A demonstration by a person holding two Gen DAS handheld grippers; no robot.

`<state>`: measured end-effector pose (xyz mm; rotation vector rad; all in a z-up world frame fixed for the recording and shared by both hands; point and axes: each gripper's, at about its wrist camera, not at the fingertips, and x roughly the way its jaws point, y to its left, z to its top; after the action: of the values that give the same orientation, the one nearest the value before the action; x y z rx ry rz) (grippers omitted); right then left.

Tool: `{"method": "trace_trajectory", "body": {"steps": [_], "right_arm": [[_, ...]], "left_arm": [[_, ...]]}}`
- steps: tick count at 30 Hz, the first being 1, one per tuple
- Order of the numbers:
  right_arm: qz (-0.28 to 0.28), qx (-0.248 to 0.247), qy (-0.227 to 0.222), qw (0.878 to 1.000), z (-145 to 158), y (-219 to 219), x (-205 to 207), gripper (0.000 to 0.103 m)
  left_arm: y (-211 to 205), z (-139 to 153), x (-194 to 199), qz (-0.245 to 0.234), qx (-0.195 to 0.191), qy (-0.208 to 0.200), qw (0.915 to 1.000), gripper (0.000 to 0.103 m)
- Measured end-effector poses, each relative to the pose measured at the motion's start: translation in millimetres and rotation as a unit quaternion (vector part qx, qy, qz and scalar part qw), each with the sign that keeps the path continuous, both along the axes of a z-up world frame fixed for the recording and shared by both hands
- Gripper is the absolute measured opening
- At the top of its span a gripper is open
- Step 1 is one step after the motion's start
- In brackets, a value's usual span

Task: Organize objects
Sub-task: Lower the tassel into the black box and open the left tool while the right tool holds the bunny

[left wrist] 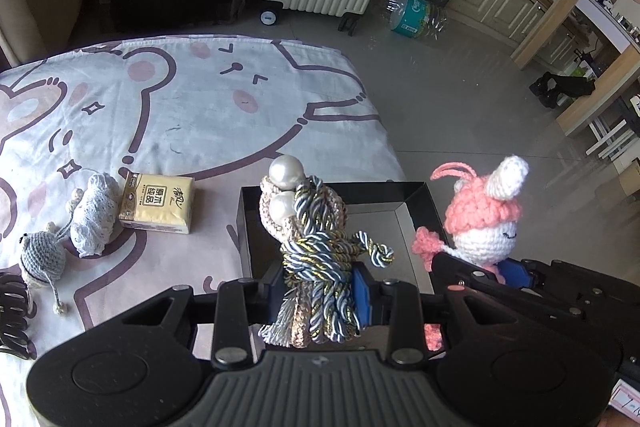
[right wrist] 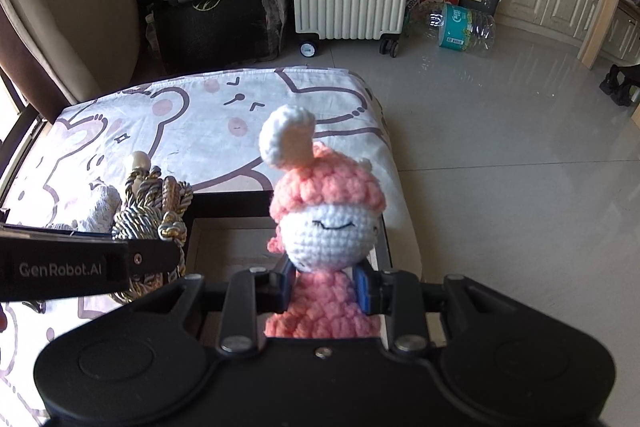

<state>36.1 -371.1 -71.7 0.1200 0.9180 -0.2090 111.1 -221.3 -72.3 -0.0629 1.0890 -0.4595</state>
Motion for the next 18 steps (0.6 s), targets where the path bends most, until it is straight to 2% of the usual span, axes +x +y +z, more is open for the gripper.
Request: {"method": "trace_trajectory", "body": {"steps": [9, 18], "right_arm": [[0.002, 0.012, 0.015, 1.000, -19, -5, 7, 0.031], [0.003, 0.034, 0.023, 0.999, -33, -7, 15, 0.031]], "left_arm": [[1, -32, 9, 0.020, -0.006, 0.052, 0.9984, 0.036], [2, -48, 12, 0.012, 0.003, 0.072, 0.9973, 0.036]]}}
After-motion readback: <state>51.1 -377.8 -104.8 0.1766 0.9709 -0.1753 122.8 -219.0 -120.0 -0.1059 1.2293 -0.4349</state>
